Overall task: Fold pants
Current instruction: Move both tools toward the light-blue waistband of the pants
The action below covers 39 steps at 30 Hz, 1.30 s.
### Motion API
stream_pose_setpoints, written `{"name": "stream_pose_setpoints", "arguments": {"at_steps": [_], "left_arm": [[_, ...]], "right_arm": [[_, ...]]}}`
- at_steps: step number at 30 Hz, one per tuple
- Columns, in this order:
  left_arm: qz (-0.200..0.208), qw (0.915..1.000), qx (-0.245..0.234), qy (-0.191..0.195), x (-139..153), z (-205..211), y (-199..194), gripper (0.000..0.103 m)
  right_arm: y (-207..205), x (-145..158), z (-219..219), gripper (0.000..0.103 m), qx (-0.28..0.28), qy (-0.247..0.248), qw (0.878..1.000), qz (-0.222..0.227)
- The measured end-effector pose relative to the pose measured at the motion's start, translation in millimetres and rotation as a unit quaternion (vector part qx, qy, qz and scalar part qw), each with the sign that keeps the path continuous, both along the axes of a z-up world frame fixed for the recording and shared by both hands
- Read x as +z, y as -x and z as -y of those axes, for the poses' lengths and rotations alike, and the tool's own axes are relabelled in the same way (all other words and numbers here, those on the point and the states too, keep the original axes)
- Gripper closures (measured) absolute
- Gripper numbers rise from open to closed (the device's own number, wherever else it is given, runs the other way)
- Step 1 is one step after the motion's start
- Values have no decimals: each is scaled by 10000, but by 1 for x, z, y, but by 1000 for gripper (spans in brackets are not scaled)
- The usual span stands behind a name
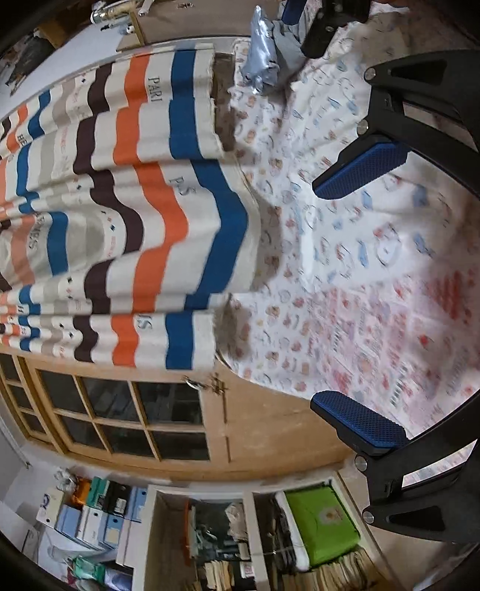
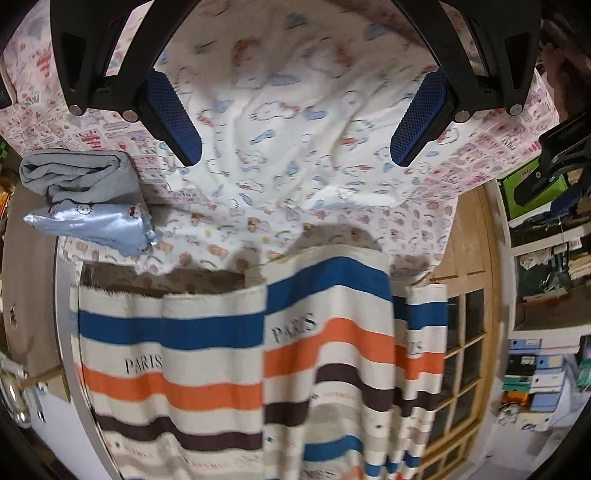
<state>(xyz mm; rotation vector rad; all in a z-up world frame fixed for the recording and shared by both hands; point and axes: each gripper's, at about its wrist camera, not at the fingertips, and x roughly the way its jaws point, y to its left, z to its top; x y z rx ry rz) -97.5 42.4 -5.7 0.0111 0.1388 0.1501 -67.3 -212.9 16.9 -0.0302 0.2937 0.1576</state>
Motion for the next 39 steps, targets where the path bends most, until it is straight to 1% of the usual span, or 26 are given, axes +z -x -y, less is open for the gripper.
{"name": "stream_pose_setpoints", "arguments": {"at_steps": [3, 7, 9, 10, 12, 13, 15, 16, 17, 18, 20, 22, 23, 24, 25, 27, 29, 30, 31, 32, 33, 34, 35, 36, 38, 39], "left_arm": [[-179, 9998, 67, 55, -9, -11, 1, 0], [-410, 9991, 89, 40, -12, -24, -7, 0], [-540, 9985, 14, 48, -4, -31, -19, 2], [-549, 9984, -104, 80, 3, -34, -26, 3], [-571, 9976, -359, 128, 20, -39, -45, 5], [-614, 9972, -404, 154, 30, -41, -59, 6], [-665, 9963, -510, 197, 52, -45, -94, 15], [-683, 9961, -537, 181, 62, -46, -112, 15], [-731, 9957, -534, 169, 71, -46, -130, 16], [-768, 9958, -477, 150, 79, -45, -150, 20], [-804, 9960, -342, 172, 95, -45, -190, 21], [-894, 9955, -279, 161, 103, -44, -223, 23], [-978, 9946, -279, 210, 106, -43, -242, 27], [-1024, 9940, -301, 241, 107, -44, -255, 28], [-1080, 9932, -361, 261, 107, -44, -268, 29], [-1219, 9909, -400, 411, 99, -50, -288, 29], [-1306, 9883, -434, 665, 81, -60, -300, 29], [-1385, 9865, -426, 765, 70, -65, -306, 29], [-1654, 9823, -344, 810, 57, -69, -315, 30], [-1896, 9779, -389, 788, 49, -71, -324, 37], [-2028, 9753, -439, 754, 41, -74, -330, 39], [-2119, 9739, -345, 738, 33, -75, -335, 39], [-2256, 9710, -237, 752, 26, -78, -339, 43], [-2381, 9675, -274, 803, 19, -79, -343, 43], [-2588, 9609, -384, 905, 10, -79, -348, 43], [-2648, 9589, -374, 951, 7, -79, -350, 43]], "right_arm": [[4, -8, -30, 1, 328, 291, 9990, -56], [0, -9, -53, 1, 518, 490, 9975, -16], [-8, 1, -57, 1, 602, 517, 9968, 6], [-12, 7, -56, 1, 619, 518, 9967, 18], [-26, 27, -54, 1, 634, 511, 9966, 107], [-37, 42, -52, 1, 632, 496, 9967, 145], [-59, 64, -49, 1, 595, 440, 9972, 118], [-75, 78, -47, 1, 574, 379, 9976, 65], [-96, 95, -45, 1, 546, 322, 9980, -24], [-112, 107, -44, 1, 524, 299, 9982, -79], [-155, 135, -41, 1, 423, 139, 9988, -193], [-196, 154, -41, 1, 457, 54, 9985, -287], [-222, 160, -45, 1, 499, 131, 9978, -406], [-240, 161, -48, 2, 524, 214, 9972, -495], [-261, 160, -52, 3, 585, 277, 9959, -628], [-300, 146, -55, 14, 747, 135, 9915, -1055], [-338, 116, -59, 21, 1031, -71, 9809, -1648], [-349, 103, -60, 27, 1076, -95, 9775, -1814], [-362, 86, -62, 29, 1056, -67, 9747, -1971], [-375, 68, -63, 32, 1034, -16, 9720, -2110], [-387, 50, -64, 34, 1028, 22, 9694, -2231], [-392, 40, -63, 38, 1014, 32, 9679, -2298], [-402, 24, -61, 42, 957, 50, 9656, -2416], [-407, 14, -59, 46, 930, 34, 9642, -2482], [-417, -9, -49, 48, 858, -120, 9596, -2676], [-421, -17, -48, 48, 813, -83, 9546, -2865]]}}
